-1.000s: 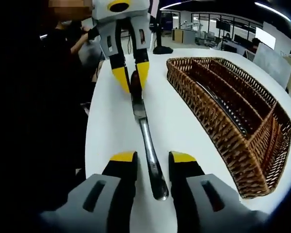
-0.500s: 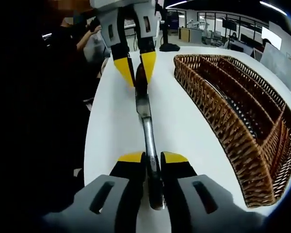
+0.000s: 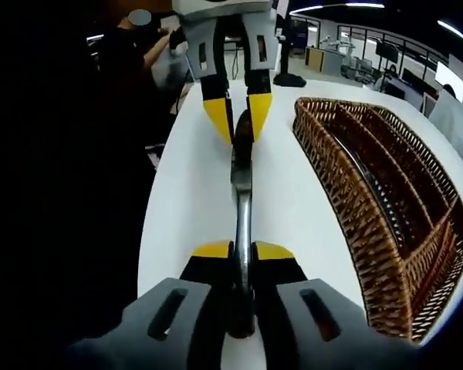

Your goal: Arrange the knives, forks, and spoons in their matching storage slots by inserting each utensil handle-first until every utensil is classified and aligned in the correct compartment

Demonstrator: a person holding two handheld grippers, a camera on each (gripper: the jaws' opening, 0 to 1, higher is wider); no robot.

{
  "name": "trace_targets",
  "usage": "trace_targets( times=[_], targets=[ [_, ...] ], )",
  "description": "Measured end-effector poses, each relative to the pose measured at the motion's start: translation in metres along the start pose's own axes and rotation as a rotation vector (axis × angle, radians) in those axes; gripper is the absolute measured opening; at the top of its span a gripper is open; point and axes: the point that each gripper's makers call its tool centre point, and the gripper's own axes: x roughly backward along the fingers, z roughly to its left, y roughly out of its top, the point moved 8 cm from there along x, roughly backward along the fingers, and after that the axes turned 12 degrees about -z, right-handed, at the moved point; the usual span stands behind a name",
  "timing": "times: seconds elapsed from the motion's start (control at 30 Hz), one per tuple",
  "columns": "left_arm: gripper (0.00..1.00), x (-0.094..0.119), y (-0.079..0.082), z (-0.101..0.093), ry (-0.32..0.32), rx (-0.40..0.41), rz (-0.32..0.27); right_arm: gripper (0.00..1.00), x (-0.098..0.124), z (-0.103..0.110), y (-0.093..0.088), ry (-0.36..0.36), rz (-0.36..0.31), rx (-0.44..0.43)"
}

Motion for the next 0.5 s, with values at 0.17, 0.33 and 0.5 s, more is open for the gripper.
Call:
trace_targets(
  times=[0.17,0.33,0.5],
  targets=[
    [0.11,0.002,0.0,0.002,0.002,0.008,-0.005,0.05,0.005,-0.002,0.006,-0.002,-0.013,-0.018],
    [0.16,0.008,-0.002,0.006,0.025,-0.004,-0.044,0.05,0.012,-0.003,0.017,-0.008,-0.024,-0.017],
    [0.26,0.012,-0.004,0.011,0.059,0.007,-0.08,0.05,0.013,-0.002,0.019,-0.005,-0.028,-0.026]
  ],
)
